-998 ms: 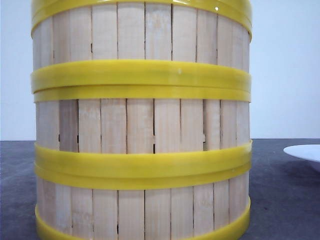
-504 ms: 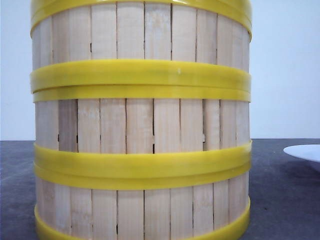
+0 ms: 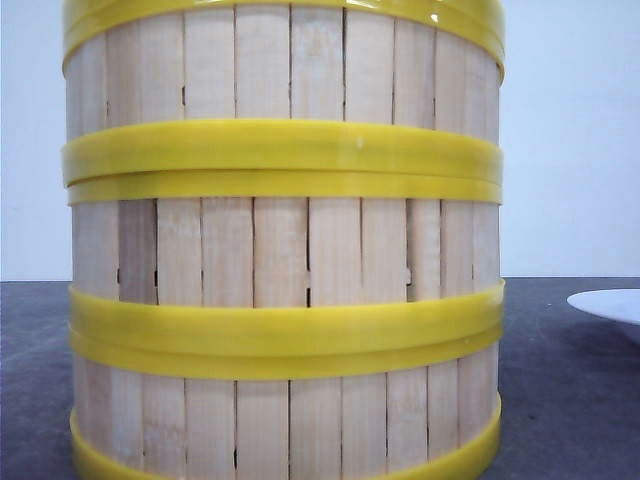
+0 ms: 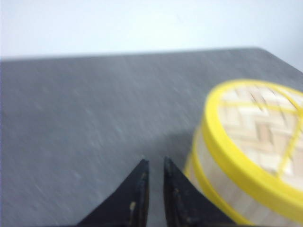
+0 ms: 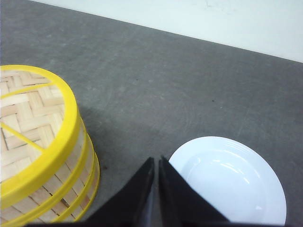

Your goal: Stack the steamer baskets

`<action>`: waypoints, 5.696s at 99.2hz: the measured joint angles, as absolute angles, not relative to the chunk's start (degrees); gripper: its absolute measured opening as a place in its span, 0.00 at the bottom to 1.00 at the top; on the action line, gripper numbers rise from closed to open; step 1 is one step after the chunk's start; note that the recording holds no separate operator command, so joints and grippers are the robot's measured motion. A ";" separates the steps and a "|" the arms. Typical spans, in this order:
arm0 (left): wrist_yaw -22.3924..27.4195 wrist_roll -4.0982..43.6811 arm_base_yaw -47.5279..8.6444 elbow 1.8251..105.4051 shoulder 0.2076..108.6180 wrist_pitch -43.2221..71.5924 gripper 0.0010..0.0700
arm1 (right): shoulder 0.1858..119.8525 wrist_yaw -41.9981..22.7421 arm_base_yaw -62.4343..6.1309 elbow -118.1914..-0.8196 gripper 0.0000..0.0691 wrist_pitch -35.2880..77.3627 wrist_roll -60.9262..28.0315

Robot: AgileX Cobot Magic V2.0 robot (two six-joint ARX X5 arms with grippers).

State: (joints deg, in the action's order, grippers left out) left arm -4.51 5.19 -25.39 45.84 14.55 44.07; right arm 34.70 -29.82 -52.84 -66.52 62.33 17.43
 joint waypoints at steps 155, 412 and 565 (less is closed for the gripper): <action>-6.13 3.88 0.36 2.98 0.25 13.23 0.03 | 34.70 -29.82 -52.86 -66.52 0.02 62.33 17.43; -6.13 3.86 0.36 2.96 0.25 13.21 0.03 | 2.24 0.93 3.20 -2.22 0.02 9.93 3.18; -6.13 3.86 0.36 2.96 0.25 13.21 0.03 | 0.27 1.48 4.58 -0.91 0.02 9.61 1.76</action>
